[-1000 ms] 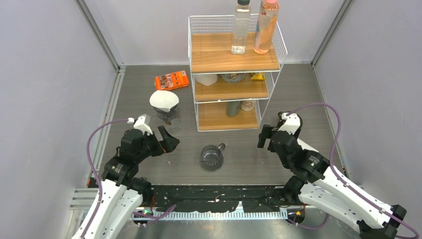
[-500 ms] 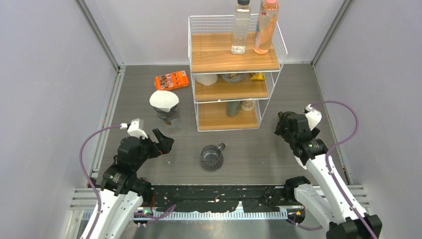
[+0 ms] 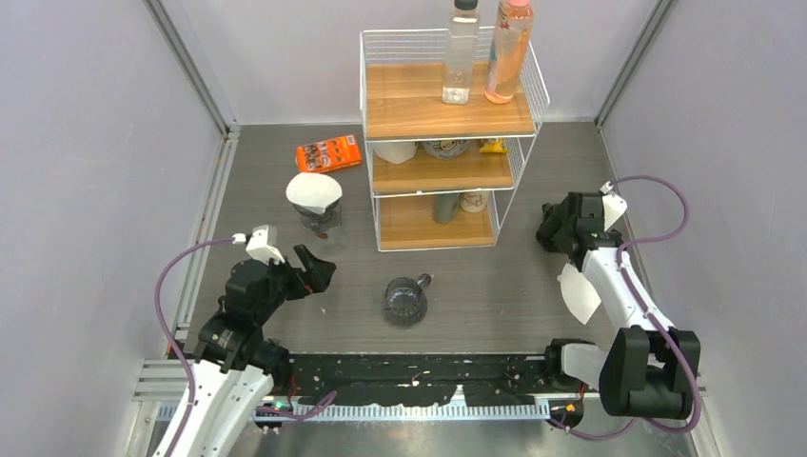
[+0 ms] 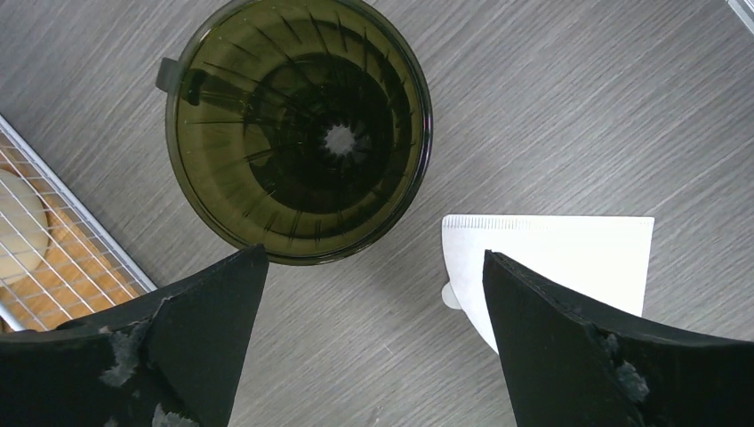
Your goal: Place the coffee filter in the dripper
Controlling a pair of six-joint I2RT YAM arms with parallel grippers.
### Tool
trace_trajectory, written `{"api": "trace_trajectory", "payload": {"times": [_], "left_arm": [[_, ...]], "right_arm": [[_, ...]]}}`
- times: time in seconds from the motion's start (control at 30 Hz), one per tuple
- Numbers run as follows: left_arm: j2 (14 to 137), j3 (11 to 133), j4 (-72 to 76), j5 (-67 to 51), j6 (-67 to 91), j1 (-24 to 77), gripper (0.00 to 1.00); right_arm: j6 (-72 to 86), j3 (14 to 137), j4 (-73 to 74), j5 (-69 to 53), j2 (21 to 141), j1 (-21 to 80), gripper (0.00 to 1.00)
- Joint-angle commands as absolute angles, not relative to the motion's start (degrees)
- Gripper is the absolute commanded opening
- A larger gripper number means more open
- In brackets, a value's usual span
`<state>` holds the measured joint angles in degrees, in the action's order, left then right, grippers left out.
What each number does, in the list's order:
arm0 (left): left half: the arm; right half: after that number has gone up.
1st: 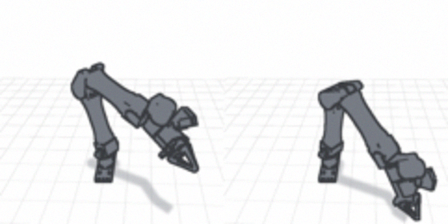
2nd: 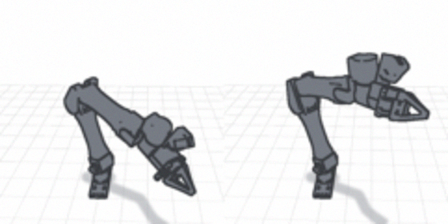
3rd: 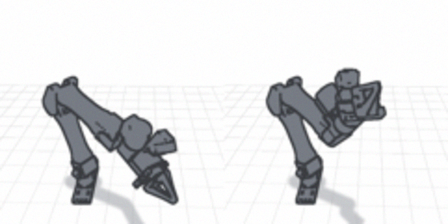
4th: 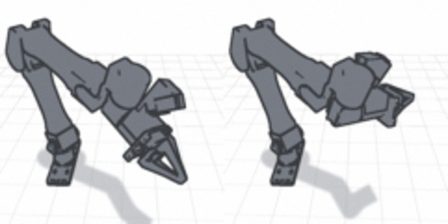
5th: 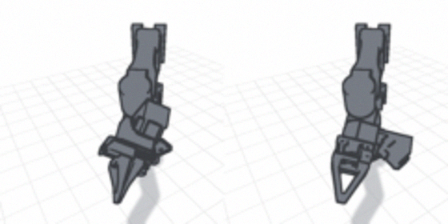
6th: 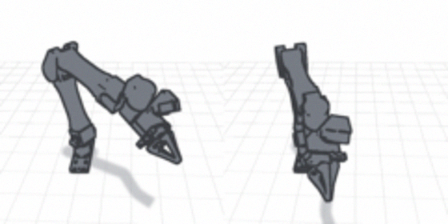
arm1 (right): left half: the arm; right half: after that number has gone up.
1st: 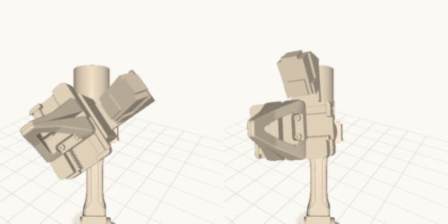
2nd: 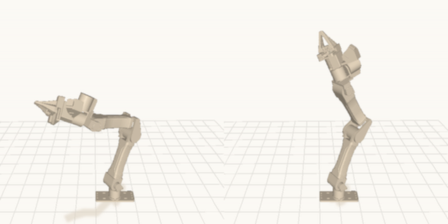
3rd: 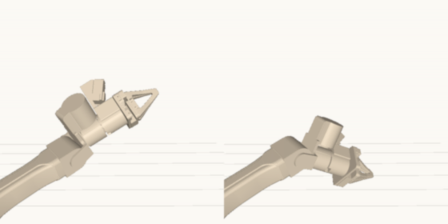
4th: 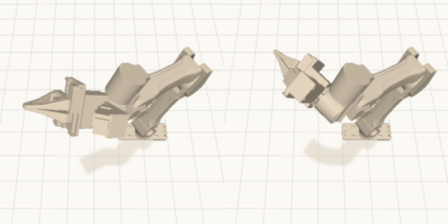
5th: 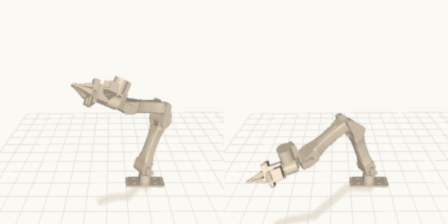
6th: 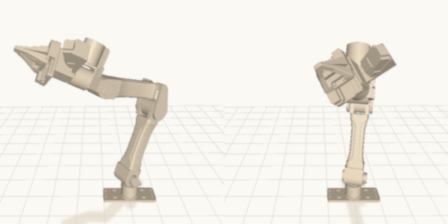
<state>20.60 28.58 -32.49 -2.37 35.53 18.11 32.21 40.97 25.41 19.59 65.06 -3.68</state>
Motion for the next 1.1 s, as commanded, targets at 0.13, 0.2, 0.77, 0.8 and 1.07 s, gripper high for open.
{"api": "trace_trajectory", "payload": {"times": [0.13, 0.2, 0.77, 0.8, 1.07], "left_arm": [[19.87, 27.36, -27.65, -3.76, 34.66, 18.19, 1.00], [19.96, 27.25, -27.47, -3.98, 34.63, 18.20, 1.00], [20.76, 26.67, -27.29, -3.38, 34.64, 18.19, 1.00], [20.76, 26.61, -27.21, -3.41, 34.65, 18.19, 1.00], [20.65, 26.36, -27.12, -3.56, 34.71, 18.20, 1.00]], "right_arm": [[29.39, 45.08, 19.50, 18.81, 67.48, -6.88, 0.99], [28.41, 45.42, 18.76, 17.94, 67.98, -7.53, 0.99], [30.67, 48.10, 12.97, 15.43, 78.92, -10.09, 0.73], [30.76, 48.17, 12.86, 15.45, 79.28, -10.10, 0.64], [30.66, 48.04, 15.76, 13.45, 76.53, -10.08, 0.19]]}}
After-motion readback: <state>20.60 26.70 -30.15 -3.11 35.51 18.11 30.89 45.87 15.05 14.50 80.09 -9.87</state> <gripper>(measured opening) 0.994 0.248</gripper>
